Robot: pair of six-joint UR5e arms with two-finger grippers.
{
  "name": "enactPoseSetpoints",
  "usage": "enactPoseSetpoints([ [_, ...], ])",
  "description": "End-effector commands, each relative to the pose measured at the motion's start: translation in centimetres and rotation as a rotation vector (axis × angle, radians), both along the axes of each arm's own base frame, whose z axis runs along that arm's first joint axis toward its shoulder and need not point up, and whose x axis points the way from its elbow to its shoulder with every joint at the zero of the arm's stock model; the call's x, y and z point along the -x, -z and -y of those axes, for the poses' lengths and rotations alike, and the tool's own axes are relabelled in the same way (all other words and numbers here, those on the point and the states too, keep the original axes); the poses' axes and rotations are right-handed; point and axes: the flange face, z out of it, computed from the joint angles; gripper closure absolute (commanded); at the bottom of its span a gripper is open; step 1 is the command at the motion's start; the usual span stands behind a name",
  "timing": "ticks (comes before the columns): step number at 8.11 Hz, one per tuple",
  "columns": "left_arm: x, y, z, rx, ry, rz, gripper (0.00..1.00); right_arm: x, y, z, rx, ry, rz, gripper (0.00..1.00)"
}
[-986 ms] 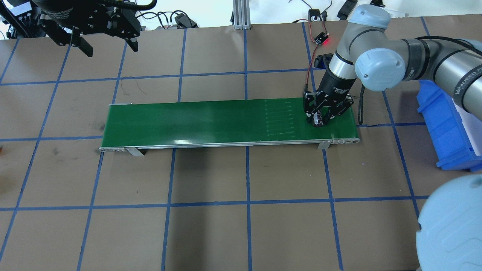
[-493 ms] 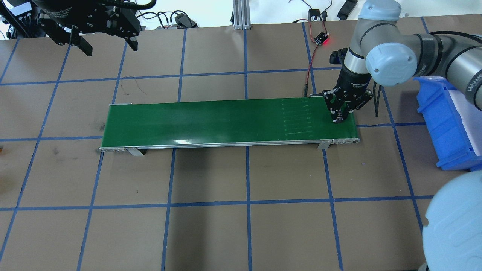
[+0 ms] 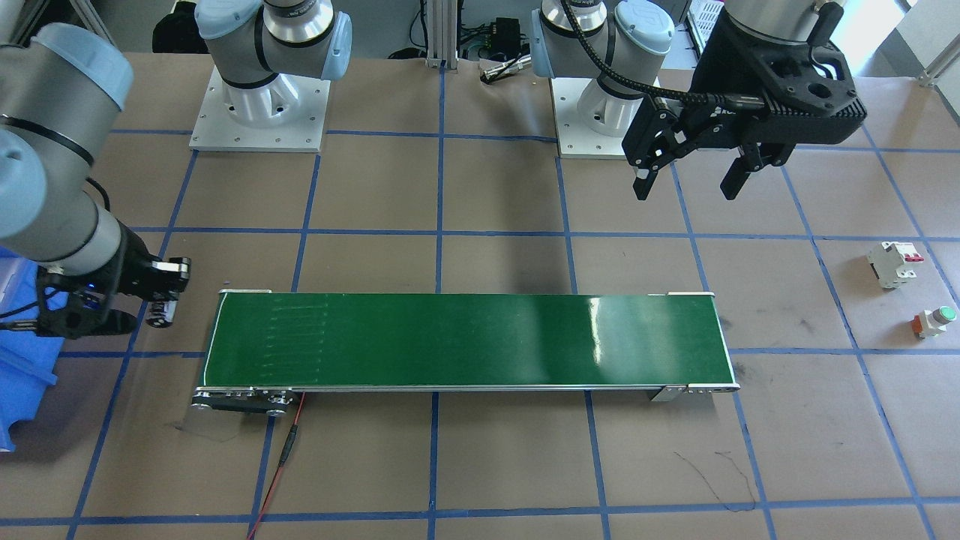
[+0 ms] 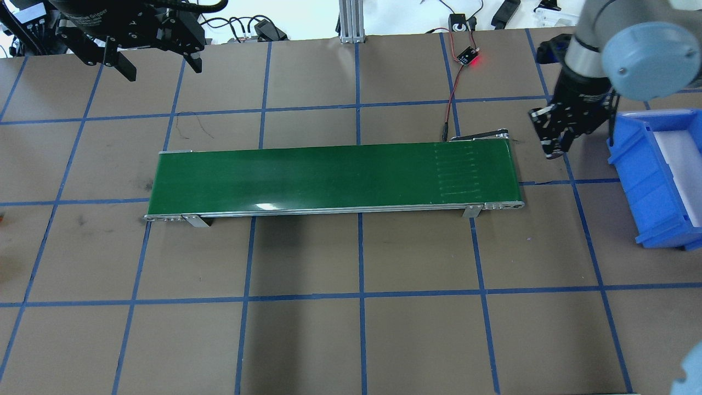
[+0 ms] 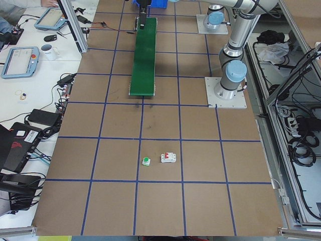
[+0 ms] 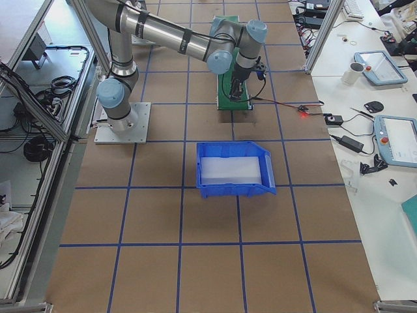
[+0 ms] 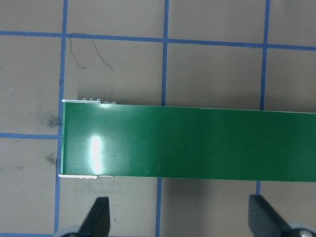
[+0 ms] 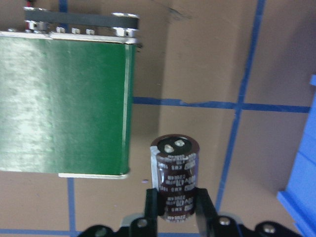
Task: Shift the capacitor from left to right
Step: 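Carry the capacitor with the right gripper down into the blue bin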
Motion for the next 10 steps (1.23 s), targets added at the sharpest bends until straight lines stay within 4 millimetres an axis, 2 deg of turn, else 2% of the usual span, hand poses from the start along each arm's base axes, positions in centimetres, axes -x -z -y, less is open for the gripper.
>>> enactPoseSetpoints([
  [1, 0.0, -0.2, -0.1, 0.004, 0.002, -0.002, 0.0, 14.8, -3.1, -3.0, -0.004, -0.107, 0.021, 1.0],
  [2, 0.0, -0.1, 0.0, 0.003, 0.001, -0.002, 0.0, 20.1, -3.3, -4.5, -0.002, -0.123, 0.027, 1.0],
  [3, 0.0, -0.2, 0.0, 0.004, 0.001, -0.002, 0.0, 24.0, -3.6, -5.0, 0.033, -0.145, 0.008, 1.0],
  [4, 0.0, -0.3, -0.2, 0.006, 0.002, -0.002, 0.0, 26.0, -3.4, -4.8, 0.074, -0.157, -0.025, 1.0],
  [7, 0.0, -0.2, -0.2, 0.004, 0.002, -0.002, 0.0, 29.5, 3.7, -1.2, 0.107, -0.114, -0.071, 1.0],
  [8, 0.0, 0.1, 0.1, -0.001, 0.001, -0.002, 0.0, 29.9, 5.5, -0.7, 0.109, -0.007, -0.073, 1.0],
  [9, 0.0, 0.0, 0.0, 0.001, 0.001, -0.002, 0.0, 29.8, 6.2, -0.6, 0.112, 0.044, -0.062, 1.0],
  [10, 0.0, -0.3, -0.2, 0.006, 0.002, -0.002, 0.0, 29.9, 7.8, -0.3, 0.096, 0.056, -0.04, 1.0],
])
